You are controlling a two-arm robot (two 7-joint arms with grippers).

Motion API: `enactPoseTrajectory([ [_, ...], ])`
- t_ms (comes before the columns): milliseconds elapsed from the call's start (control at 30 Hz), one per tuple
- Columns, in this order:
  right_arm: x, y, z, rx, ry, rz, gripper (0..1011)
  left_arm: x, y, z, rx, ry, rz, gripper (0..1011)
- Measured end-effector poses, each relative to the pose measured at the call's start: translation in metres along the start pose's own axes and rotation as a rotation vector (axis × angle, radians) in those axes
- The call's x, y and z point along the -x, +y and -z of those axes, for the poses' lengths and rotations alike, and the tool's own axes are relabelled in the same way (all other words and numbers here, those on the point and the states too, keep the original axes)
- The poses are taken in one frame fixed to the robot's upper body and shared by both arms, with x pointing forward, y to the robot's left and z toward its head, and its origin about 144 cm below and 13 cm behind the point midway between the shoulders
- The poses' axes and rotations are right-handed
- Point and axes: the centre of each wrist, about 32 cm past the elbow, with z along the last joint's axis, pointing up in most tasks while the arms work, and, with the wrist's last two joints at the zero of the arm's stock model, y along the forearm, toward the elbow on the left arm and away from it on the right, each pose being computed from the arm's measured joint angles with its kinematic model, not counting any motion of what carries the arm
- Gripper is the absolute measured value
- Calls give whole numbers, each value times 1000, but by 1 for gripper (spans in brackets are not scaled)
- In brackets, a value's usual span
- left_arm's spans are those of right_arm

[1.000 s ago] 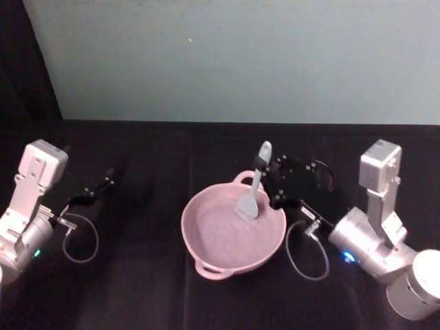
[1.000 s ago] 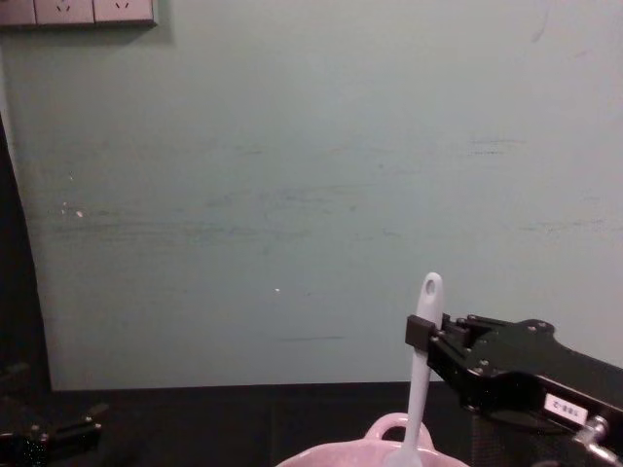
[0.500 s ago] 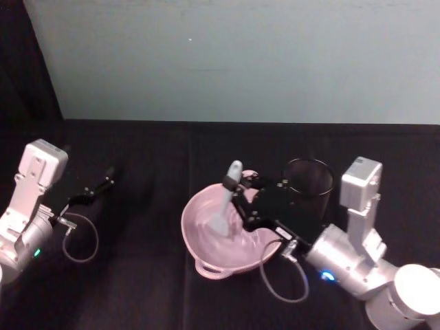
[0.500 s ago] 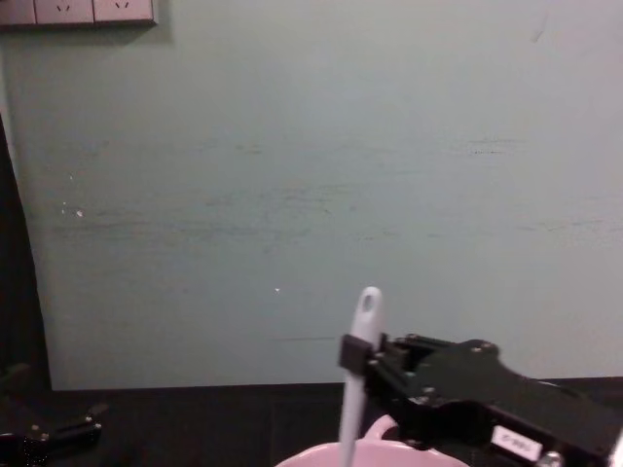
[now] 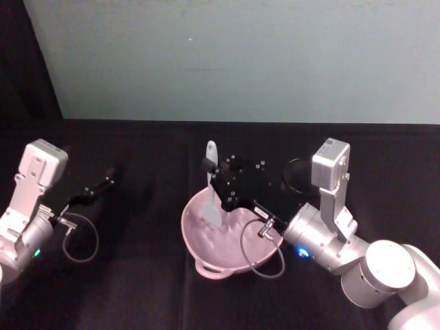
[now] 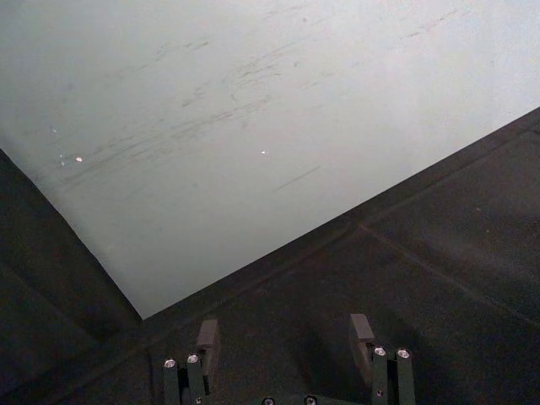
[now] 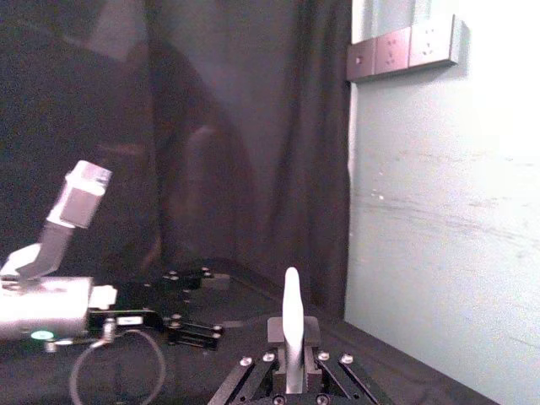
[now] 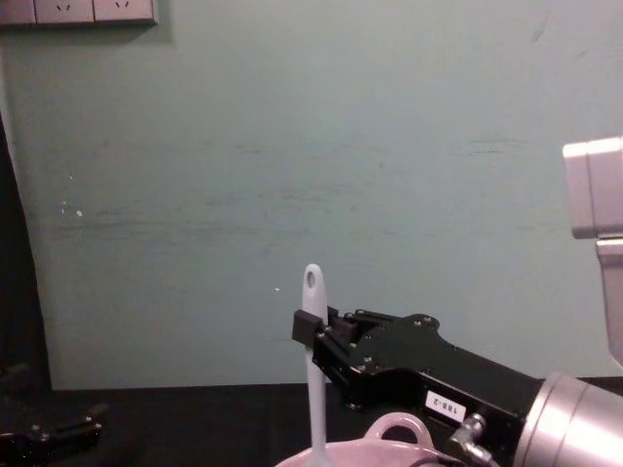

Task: Use the one hand to pick up the spoon and stir the clear water in the bowl.

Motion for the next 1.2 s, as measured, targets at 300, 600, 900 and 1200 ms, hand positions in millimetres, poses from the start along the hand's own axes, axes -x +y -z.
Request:
enactPoseTrajectory([
  [300, -18, 2, 2, 23, -30, 63, 119, 0, 0, 0, 0, 0, 0, 1005],
  [600, -26, -14, -2, 33, -53, 112, 119, 0, 0, 0, 0, 0, 0, 1005],
  [900, -26, -30, -9, 54, -62, 133, 119, 0, 0, 0, 0, 0, 0, 1005],
  [1200, -11, -44, -13, 47, -39, 108, 119, 0, 0, 0, 0, 0, 0, 1005],
])
